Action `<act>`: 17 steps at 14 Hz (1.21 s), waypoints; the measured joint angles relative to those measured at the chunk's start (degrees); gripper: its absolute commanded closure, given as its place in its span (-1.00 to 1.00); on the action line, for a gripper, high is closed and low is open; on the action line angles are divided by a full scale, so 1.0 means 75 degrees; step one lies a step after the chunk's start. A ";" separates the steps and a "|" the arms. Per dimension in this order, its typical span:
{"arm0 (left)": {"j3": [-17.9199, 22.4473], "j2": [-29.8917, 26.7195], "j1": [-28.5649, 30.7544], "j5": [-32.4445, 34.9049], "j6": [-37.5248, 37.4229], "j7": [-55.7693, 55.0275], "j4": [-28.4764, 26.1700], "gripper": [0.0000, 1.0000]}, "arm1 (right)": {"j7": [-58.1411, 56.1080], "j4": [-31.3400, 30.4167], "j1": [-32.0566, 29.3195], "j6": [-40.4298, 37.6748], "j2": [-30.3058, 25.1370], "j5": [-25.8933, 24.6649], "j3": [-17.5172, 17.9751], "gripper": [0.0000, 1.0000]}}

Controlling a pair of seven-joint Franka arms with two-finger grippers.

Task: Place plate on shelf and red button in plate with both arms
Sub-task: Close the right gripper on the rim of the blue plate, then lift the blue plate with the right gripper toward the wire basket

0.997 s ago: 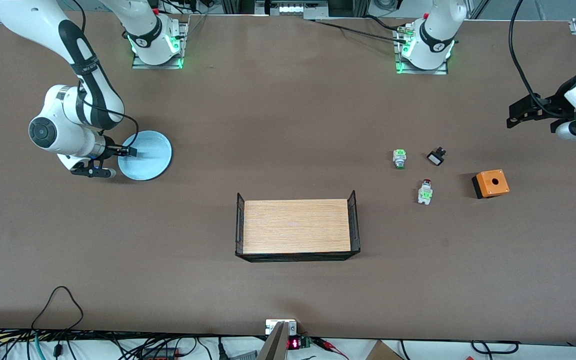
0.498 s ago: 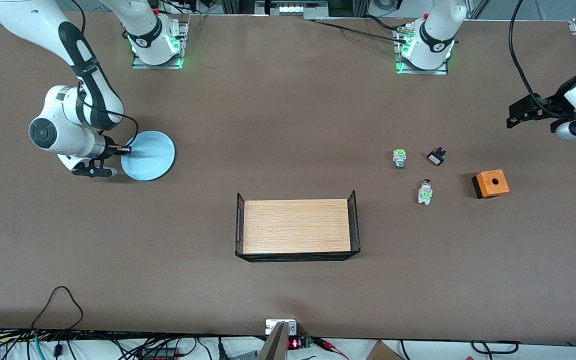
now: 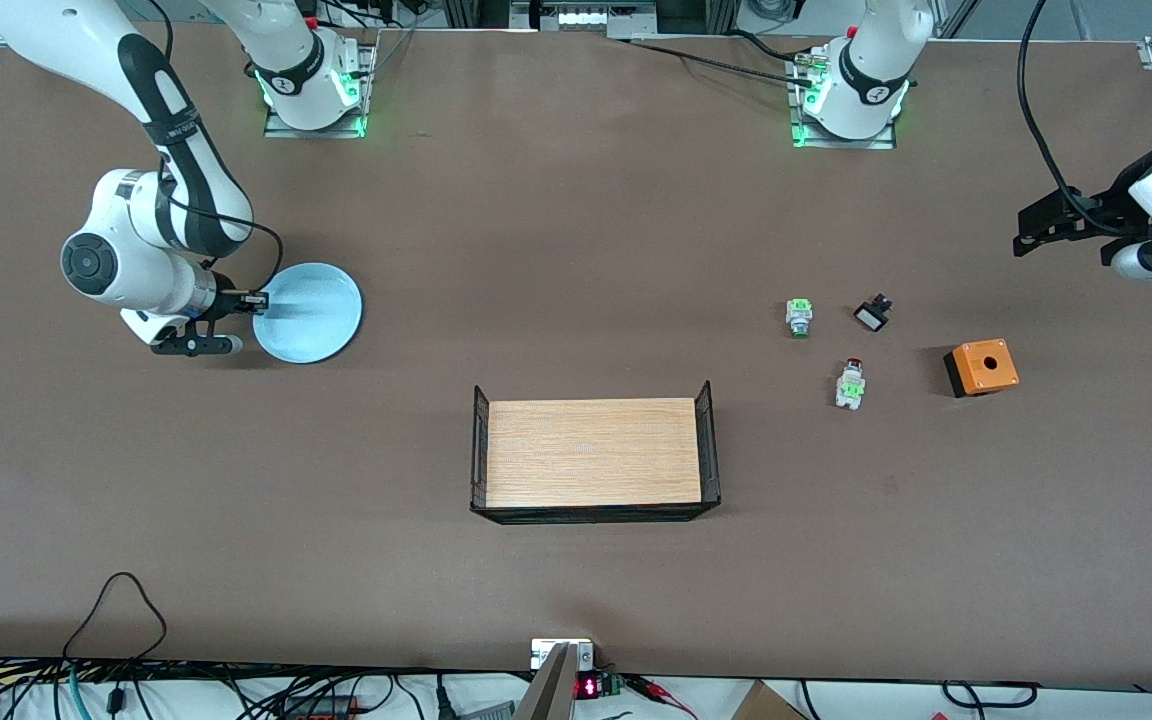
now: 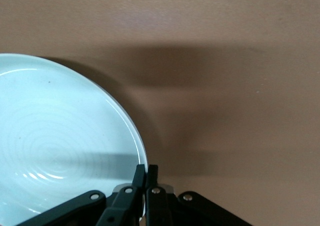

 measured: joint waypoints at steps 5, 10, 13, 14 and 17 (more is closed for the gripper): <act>0.0000 0.0000 0.0000 0.0000 0.0000 0.0000 0.0000 -1.00 | 0.0567 0.0579 -0.0003 -0.0971 -0.0563 0.0001 0.0294 1.00; 0.0000 0.0000 0.0000 0.0000 0.0000 0.0000 0.0000 -1.00 | 0.1091 0.2191 -0.0003 -0.3357 -0.1151 0.0093 0.0472 1.00; 0.0000 0.0000 0.0000 0.0000 0.0000 0.0000 0.0001 -1.00 | 0.1288 0.3013 -0.0001 -0.4209 -0.1297 0.0892 0.0547 1.00; 0.0000 0.0000 0.0000 0.0000 0.0000 0.0000 0.0001 -1.00 | 0.1425 0.3230 0.0002 -0.4364 -0.1299 0.1065 0.0552 1.00; 0.0000 0.0000 0.0000 0.0000 0.0000 0.0000 0.0001 -1.00 | 0.2141 0.3739 0.0101 -0.4664 -0.1292 0.1207 0.0628 1.00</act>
